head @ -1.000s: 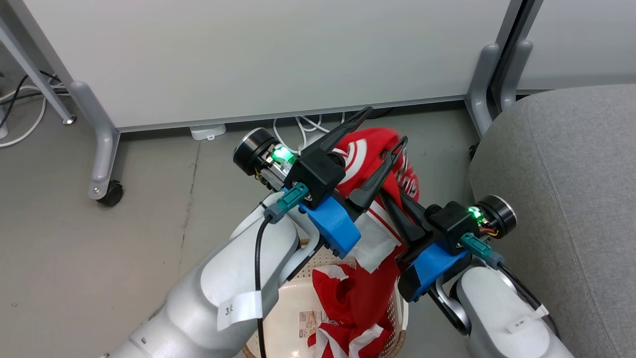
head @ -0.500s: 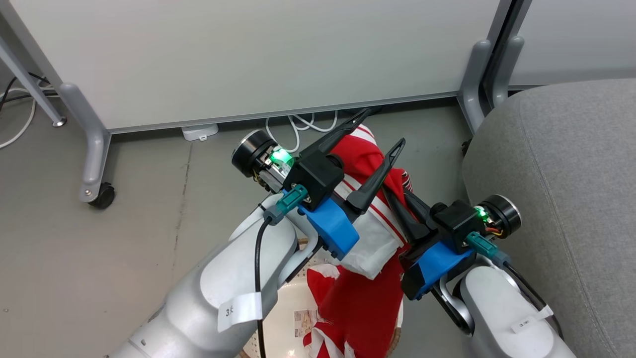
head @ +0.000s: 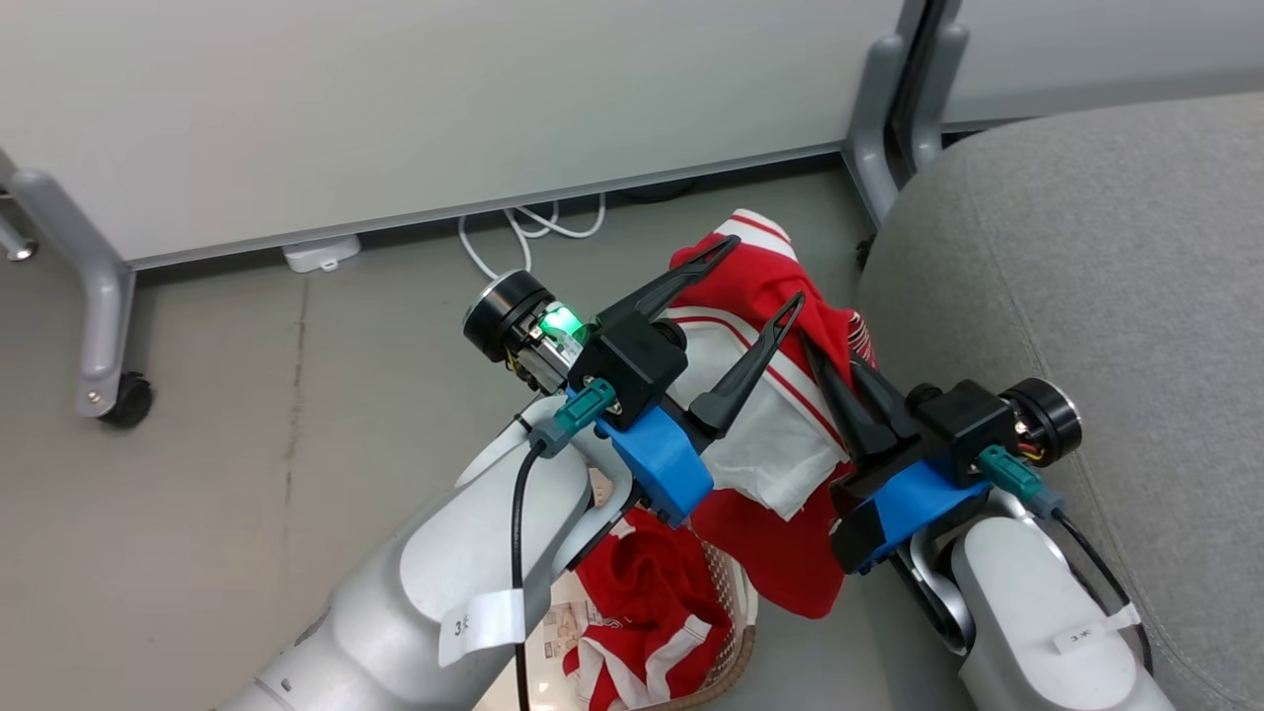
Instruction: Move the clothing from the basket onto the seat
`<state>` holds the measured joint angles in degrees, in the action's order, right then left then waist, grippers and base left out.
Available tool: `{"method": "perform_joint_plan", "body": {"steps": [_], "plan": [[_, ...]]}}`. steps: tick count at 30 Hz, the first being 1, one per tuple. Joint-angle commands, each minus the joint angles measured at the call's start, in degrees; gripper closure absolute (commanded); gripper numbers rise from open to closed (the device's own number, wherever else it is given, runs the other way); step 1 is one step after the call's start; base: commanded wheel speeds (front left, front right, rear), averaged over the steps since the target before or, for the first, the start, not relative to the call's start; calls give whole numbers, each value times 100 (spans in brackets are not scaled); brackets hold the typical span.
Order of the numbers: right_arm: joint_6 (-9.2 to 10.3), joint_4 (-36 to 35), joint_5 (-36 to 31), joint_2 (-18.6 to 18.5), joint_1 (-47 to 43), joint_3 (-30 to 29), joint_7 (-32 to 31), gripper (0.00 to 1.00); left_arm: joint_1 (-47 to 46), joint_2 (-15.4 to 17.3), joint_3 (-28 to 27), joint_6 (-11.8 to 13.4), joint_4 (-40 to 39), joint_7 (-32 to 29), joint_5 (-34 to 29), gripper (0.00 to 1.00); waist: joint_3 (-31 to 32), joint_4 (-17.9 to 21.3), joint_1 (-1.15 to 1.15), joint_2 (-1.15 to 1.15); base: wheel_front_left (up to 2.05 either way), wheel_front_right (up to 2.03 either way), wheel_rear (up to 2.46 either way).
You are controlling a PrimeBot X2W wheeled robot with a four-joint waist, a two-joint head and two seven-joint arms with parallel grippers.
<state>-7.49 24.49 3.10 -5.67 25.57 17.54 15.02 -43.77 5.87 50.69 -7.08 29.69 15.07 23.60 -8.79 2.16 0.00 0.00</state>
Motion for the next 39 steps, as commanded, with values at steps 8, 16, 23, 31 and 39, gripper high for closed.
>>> {"method": "perform_joint_plan", "body": {"steps": [8, 16, 23, 31, 39], "plan": [[-2, -224, -28, -83, -155, -451, 24, 100, -10, -20, 109, 13, 1, 17, -21, 0, -240, 465, 0, 0, 0, 0, 0], [-1, -421, -93, -147, -248, -853, 23, 100, -113, -69, 245, -9, 56, 17, -36, 0, -416, 846, 0, 0, 0, 0, 0], [-1, -540, -97, -148, -318, -1099, 24, 100, -179, -63, 326, -20, 91, 17, -46, 0, -568, 1176, 0, 0, 0, 0, 0], [-1, -633, -108, -126, -443, -1334, 24, 100, -236, -91, 441, -31, 136, 16, -49, 0, -695, 1422, 0, 0, 0, 0, 0], [-2, -695, -114, -88, -607, -1525, 23, 100, -262, -120, 533, -41, 213, 17, -17, 0, -753, 1542, 0, 0, 0, 0, 0]]}}
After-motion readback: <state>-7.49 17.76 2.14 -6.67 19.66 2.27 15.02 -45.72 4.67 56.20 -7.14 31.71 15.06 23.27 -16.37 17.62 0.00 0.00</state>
